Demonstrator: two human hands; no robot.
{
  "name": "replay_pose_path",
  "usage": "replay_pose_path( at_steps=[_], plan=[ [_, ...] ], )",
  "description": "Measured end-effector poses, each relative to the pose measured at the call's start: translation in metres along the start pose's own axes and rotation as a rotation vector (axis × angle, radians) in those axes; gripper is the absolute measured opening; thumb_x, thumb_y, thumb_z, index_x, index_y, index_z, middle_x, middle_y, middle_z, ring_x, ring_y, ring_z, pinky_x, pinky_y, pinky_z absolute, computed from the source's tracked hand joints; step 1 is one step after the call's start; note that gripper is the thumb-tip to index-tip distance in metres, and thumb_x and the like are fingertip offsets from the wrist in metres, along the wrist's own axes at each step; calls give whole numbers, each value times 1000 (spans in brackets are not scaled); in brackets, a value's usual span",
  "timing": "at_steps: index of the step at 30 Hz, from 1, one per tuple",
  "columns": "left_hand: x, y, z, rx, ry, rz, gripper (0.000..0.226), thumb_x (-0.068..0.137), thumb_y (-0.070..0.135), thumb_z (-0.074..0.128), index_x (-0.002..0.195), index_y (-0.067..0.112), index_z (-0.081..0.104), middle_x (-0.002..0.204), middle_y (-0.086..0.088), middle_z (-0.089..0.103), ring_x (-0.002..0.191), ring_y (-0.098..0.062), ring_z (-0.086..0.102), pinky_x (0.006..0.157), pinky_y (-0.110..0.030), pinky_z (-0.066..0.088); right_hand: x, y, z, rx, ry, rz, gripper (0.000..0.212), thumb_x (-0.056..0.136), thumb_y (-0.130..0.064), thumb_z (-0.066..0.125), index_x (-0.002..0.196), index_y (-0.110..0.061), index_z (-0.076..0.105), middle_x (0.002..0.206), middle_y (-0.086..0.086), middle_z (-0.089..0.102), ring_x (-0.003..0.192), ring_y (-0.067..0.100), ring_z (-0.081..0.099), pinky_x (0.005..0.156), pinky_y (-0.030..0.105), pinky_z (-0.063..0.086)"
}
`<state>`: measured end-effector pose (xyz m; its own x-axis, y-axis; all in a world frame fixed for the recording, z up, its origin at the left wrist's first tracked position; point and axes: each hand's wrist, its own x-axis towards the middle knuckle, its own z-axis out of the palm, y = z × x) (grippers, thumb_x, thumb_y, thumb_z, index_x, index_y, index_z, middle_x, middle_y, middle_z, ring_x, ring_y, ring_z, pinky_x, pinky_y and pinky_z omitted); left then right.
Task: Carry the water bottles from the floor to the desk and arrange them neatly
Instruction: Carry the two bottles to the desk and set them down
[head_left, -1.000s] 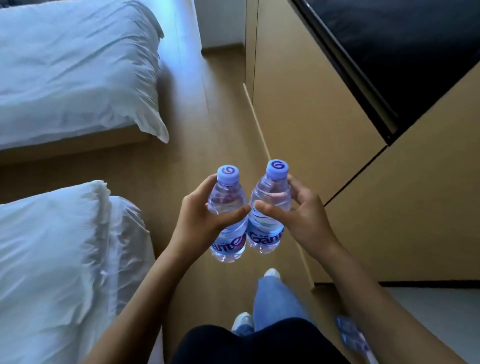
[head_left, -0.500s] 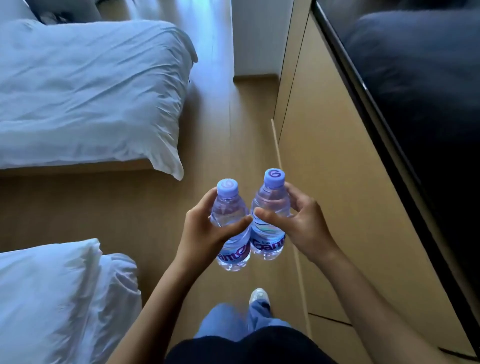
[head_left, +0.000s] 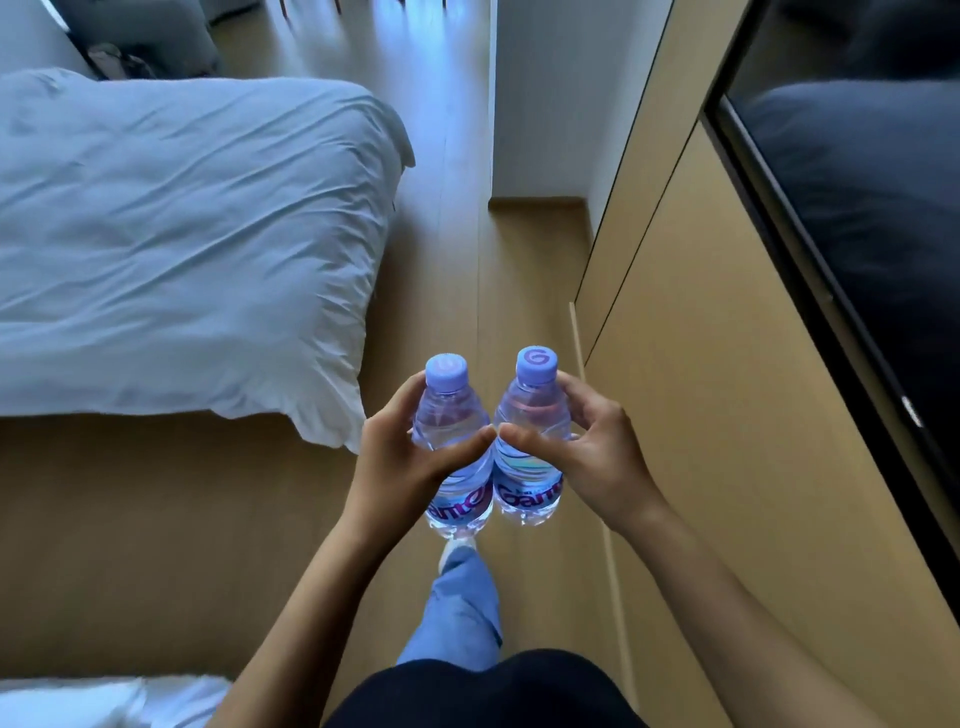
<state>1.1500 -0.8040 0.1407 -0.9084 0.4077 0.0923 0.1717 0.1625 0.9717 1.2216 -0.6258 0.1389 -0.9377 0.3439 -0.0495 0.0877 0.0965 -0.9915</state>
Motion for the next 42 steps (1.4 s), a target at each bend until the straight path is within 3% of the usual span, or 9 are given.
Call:
replay_pose_path(
  at_steps=[8,13,18,28,32,38,42],
  plan=[
    [186,-16,-31,63,-12,35,54,64,49,83,109,27,63,95,9,72,88,-9,68,83,-35,56,178,-26,17,-11,16,-9,39,73,-23,87,108,-23,70,96,-4,76,92,16,72,84,41,58],
    [295,-36,-31,39,-12,26,49,66,51,83,106,30,63,94,5,73,89,-16,71,80,-32,57,286,-25,14,12,29,9,40,72,-25,88,108,-24,70,96,-2,76,94,23,72,86,49,57],
    [425,-53,-20,55,-15,42,45,68,46,84,105,32,63,92,7,72,85,-9,70,76,-21,54,416,-20,-2,37,31,31,45,72,-22,88,112,-23,70,100,-1,76,98,23,72,89,52,56],
    [676,-59,-11,37,38,20,45,63,43,83,102,36,63,92,9,73,84,-6,70,76,-20,54,683,-52,-30,-27,-22,19,49,73,-21,87,118,-20,68,101,-2,76,96,20,72,89,51,56],
    [758,-69,-20,54,78,11,44,61,43,84,99,34,64,90,12,73,80,0,68,73,-12,49,773,-55,-23,-84,-24,24,51,70,-24,89,117,-20,69,100,-4,76,95,16,72,88,47,56],
    [905,-102,-58,55,106,-16,52,60,47,84,103,24,65,91,7,74,84,-10,71,78,-29,56,921,-53,11,-83,-37,31,68,63,-39,87,123,-17,66,107,-5,75,99,14,71,90,47,56],
    [1011,-113,-95,101,64,-6,47,62,43,85,100,26,64,88,9,72,79,-3,68,74,-18,51,1023,-61,38,-55,-33,44,75,62,-42,86,128,-14,62,111,-3,74,101,15,71,91,46,57]
  ],
)
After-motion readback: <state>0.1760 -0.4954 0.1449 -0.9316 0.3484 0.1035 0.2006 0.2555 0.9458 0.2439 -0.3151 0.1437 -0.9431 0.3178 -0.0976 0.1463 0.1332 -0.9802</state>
